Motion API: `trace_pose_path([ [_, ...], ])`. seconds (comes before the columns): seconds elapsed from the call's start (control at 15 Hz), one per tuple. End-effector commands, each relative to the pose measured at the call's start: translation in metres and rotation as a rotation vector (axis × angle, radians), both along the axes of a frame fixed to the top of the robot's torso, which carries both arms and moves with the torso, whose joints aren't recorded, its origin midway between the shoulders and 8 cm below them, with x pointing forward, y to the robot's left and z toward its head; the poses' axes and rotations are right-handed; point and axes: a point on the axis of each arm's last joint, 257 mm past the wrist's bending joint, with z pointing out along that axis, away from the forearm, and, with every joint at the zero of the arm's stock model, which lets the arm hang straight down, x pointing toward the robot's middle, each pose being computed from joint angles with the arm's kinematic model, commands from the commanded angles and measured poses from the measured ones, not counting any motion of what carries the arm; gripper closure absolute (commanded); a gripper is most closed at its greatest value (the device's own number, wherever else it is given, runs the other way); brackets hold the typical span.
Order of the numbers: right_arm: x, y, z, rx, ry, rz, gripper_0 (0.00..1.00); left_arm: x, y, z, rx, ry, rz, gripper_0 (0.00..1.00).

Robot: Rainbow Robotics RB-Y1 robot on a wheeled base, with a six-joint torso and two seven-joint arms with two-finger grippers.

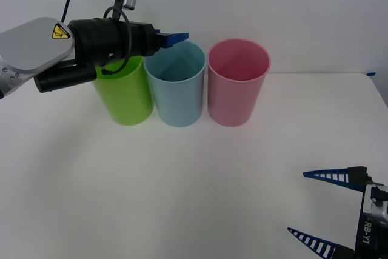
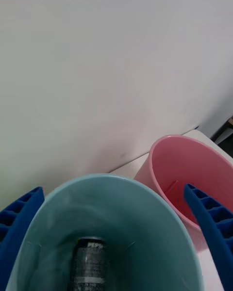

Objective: Put cans in the blue bin and PET bottles in the pink bin and trash in the green bin.

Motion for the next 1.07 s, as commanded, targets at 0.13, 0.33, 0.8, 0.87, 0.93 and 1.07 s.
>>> trace_pose_path([
  [0.13,0.000,0.000,0.000,0.000,0.000,0.000,0.00,0.002,0.000,0.007,0.000,-0.030,0.007,0.00],
  [0.33,0.000,0.000,0.000,0.000,0.000,0.000,0.00,0.002,0.000,0.008,-0.001,-0.034,0.007,0.00],
  [0.8,0.000,0.000,0.000,0.000,0.000,0.000,0.00,-0.021,-0.011,0.079,-0.091,-0.127,-0.063,0.00],
  [0.87,0.000,0.000,0.000,0.000,0.000,0.000,0.00,-0.025,-0.010,0.084,-0.096,-0.134,-0.071,0.00],
  [0.93,0.000,0.000,0.000,0.000,0.000,0.000,0.00,-0.032,-0.004,0.090,-0.110,-0.146,-0.074,0.00],
  [1.07,0.000,0.000,0.000,0.000,0.000,0.000,0.00,-0.053,0.012,0.104,-0.134,-0.181,-0.101,0.00],
])
